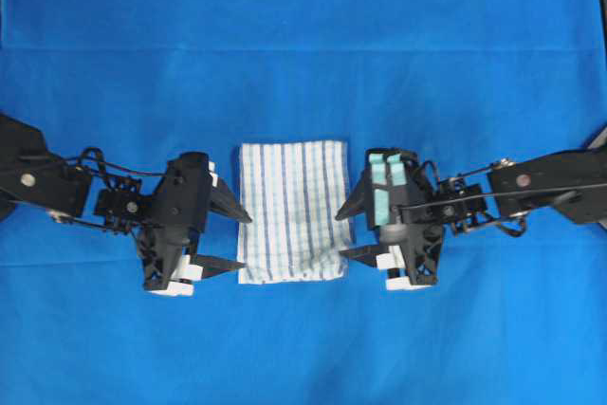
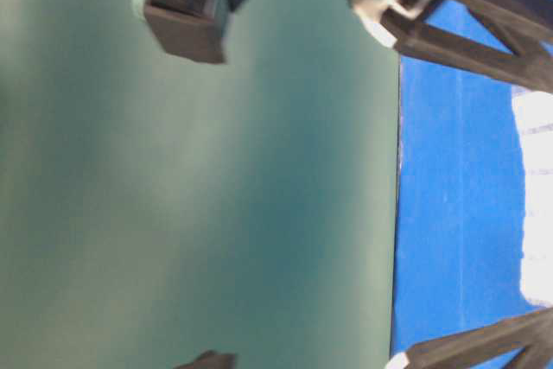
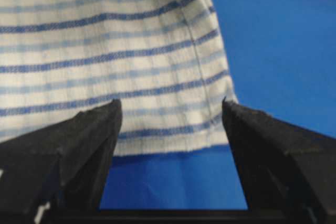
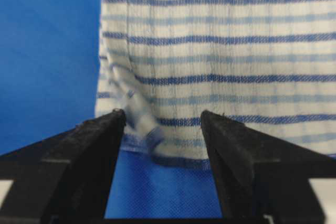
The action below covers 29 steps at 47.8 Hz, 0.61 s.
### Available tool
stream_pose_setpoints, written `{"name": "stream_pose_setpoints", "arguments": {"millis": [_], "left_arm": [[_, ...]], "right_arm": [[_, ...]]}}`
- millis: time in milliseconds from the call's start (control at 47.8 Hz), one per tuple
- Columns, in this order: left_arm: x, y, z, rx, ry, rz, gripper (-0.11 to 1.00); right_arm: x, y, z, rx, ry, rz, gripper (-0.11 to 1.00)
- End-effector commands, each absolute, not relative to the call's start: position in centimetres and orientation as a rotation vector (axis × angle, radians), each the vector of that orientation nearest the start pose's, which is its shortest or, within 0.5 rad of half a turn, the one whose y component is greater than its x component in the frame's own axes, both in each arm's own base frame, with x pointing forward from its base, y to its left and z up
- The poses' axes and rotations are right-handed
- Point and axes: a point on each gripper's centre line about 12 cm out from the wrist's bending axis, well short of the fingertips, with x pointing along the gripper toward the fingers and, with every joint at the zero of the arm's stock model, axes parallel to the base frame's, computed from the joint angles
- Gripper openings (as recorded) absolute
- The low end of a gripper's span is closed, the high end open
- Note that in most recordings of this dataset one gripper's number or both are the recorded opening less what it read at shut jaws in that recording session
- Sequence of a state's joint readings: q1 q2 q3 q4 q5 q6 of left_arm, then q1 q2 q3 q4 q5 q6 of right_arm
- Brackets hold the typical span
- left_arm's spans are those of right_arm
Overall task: Fold the blue towel.
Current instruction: 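Release the towel and open both grippers beside it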
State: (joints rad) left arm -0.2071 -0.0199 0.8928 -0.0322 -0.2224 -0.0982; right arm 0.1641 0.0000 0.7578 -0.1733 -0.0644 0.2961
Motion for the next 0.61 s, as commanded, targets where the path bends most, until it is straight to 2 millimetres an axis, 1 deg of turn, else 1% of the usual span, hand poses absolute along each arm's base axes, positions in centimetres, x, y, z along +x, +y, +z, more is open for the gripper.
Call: {"name": "stream_pose_setpoints", "arguments": {"millis": [0,147,209,230,314,419,482,586], "left_arm": [[33.2,-7.0,15.2,-0.054,0.619,-0.160,0.68],[31.9,-6.8,18.4,-0.051,0.579,-0.169,0.68],[31.1,-6.6,20.0,-0.053,0.539,-0.173,0.68],[30.8,-6.5,20.5,-0.052,0.528,-0.175,0.68],[29.7,-6.2,22.2,-0.045,0.469,-0.179,0.68],[27.9,-5.7,24.5,-0.020,0.385,-0.185,0.68],[26.4,-5.4,26.0,0.005,0.319,-0.193,0.68],[24.2,-4.6,27.4,0.030,0.236,-0.185,0.68]], "right_arm": [[36.3,6.2,18.2,0.070,0.624,0.130,0.61],[35.0,5.8,22.0,0.057,0.567,0.126,0.62],[34.3,5.6,23.6,0.047,0.539,0.125,0.62],[33.9,5.5,24.5,0.042,0.523,0.125,0.62],[32.7,5.1,26.3,0.023,0.489,0.118,0.62],[31.1,4.4,28.0,0.007,0.460,0.103,0.62],[30.1,3.9,28.8,0.003,0.440,0.093,0.62],[28.2,3.1,29.6,0.002,0.405,0.072,0.62]]}}
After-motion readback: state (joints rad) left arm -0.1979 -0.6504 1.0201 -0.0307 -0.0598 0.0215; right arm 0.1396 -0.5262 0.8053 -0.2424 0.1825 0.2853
